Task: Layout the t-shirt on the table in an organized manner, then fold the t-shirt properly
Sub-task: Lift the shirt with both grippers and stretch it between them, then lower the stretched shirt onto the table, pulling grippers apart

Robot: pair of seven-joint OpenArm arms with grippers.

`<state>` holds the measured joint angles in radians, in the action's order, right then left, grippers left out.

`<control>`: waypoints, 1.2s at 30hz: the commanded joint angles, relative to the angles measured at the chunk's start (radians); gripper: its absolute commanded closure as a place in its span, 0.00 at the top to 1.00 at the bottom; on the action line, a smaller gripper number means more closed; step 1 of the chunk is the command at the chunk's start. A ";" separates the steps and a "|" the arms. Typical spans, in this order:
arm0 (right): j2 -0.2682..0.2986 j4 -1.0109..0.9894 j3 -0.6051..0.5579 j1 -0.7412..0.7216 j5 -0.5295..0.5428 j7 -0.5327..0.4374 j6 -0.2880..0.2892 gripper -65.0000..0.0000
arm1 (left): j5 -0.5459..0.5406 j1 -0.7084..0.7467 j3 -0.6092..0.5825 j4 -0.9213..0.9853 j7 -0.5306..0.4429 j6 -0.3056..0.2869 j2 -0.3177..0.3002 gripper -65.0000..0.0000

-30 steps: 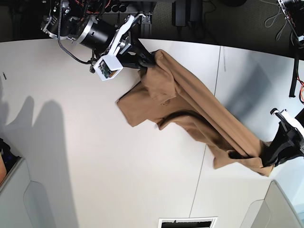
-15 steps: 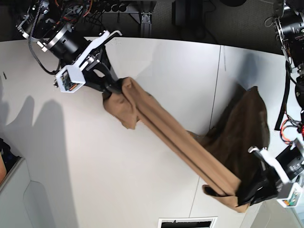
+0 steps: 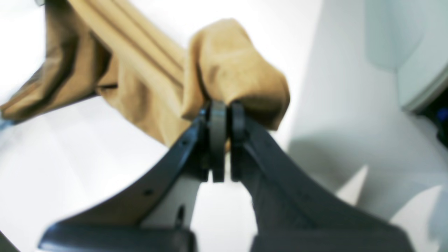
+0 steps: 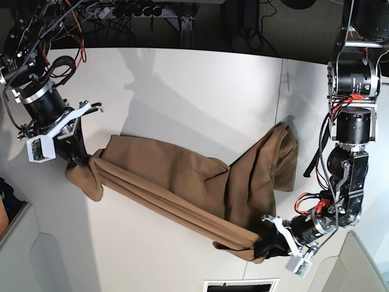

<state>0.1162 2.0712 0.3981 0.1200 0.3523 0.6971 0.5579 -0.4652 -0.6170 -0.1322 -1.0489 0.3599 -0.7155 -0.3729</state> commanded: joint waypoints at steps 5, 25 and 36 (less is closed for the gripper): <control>0.008 -0.087 0.008 -0.094 -0.050 -0.038 -0.065 0.00 | 0.086 -0.048 -0.082 0.091 -0.131 0.057 0.021 0.47; 0.000 -0.105 0.008 -0.004 0.024 0.089 -0.087 0.38 | -0.346 0.194 -0.109 -0.220 0.270 0.017 -0.218 0.54; 0.000 -0.146 0.008 0.177 0.013 0.039 -0.087 0.38 | -0.209 0.429 -0.110 -0.284 0.180 0.017 -0.235 0.54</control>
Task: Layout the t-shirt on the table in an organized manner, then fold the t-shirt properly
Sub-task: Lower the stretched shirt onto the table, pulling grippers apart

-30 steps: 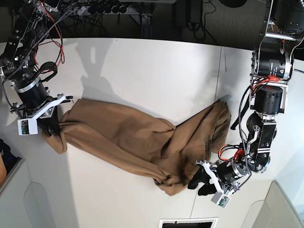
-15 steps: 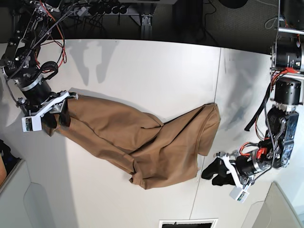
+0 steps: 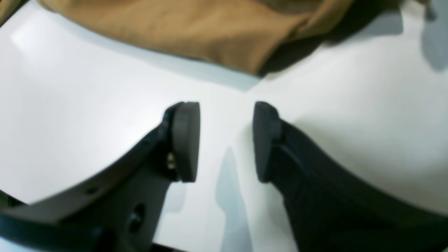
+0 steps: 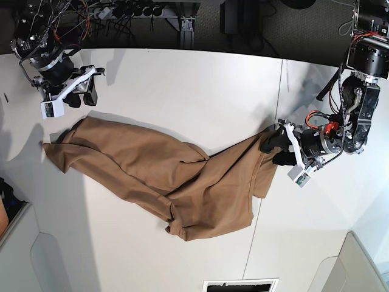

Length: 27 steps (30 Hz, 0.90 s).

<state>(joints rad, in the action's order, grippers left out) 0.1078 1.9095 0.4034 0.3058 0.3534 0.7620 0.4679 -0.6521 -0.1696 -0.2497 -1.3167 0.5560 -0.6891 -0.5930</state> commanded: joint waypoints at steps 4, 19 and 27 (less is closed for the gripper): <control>0.008 -0.036 0.002 -0.025 -0.023 -0.093 -0.014 0.38 | 0.129 0.010 0.008 -0.016 -0.089 -0.002 -0.002 0.55; 0.008 -0.304 -0.027 -0.231 -0.043 -0.107 -0.027 0.49 | 0.137 0.015 0.008 -0.016 -0.089 0.005 0.059 0.54; 0.008 -0.324 -0.108 -0.248 -0.043 -0.114 -0.003 0.00 | 0.145 0.014 0.008 -0.016 -0.088 -0.009 0.061 0.00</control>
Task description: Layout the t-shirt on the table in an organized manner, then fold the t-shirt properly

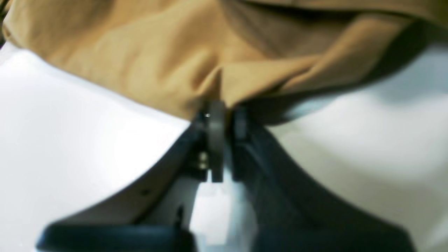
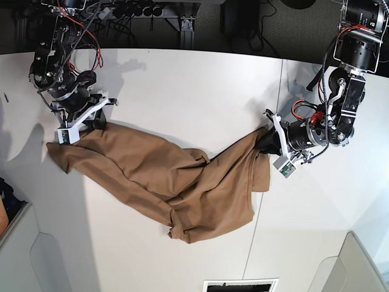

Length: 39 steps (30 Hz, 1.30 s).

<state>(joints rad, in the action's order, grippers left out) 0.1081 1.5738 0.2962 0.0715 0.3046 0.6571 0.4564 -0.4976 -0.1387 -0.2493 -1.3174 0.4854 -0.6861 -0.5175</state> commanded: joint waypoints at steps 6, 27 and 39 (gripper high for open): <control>0.008 0.071 -0.003 -0.051 0.041 0.028 0.072 0.00 | -0.055 -0.027 0.022 -0.048 -0.006 -0.012 -0.086 0.00; 0.124 0.283 0.137 -0.063 0.160 0.069 0.071 0.00 | -0.259 -0.027 0.248 -0.324 0.170 -0.012 -0.188 0.00; 0.124 0.232 0.068 -0.060 0.258 0.164 0.071 0.57 | -0.058 -0.034 0.110 -0.082 -0.013 -0.012 -0.081 0.58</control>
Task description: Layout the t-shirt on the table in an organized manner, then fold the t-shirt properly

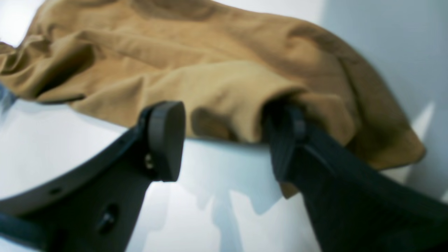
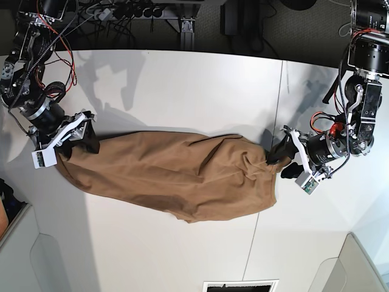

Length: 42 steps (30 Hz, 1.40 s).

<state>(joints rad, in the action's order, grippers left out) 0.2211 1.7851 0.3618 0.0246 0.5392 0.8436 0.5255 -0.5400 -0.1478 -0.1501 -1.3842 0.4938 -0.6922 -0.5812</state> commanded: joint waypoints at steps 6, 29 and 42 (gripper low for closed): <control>0.005 0.058 0.002 0.004 0.095 0.024 0.027 0.57 | -0.261 -0.056 0.105 -0.031 0.155 -0.006 -0.029 0.58; -0.127 -0.129 0.002 0.083 -0.093 -0.143 0.020 0.57 | -0.369 0.021 0.194 -0.030 0.196 -0.006 -0.028 0.58; -0.127 -0.293 0.002 -0.066 -0.140 -0.176 0.026 0.52 | -0.362 0.068 0.195 -0.030 0.198 -0.006 -0.028 0.57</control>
<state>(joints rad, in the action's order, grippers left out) 0.0879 1.4780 0.3614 -0.0261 0.3866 0.6888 0.5430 -0.8829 -0.0616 0.0357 -1.4002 0.7105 -0.6926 -0.5926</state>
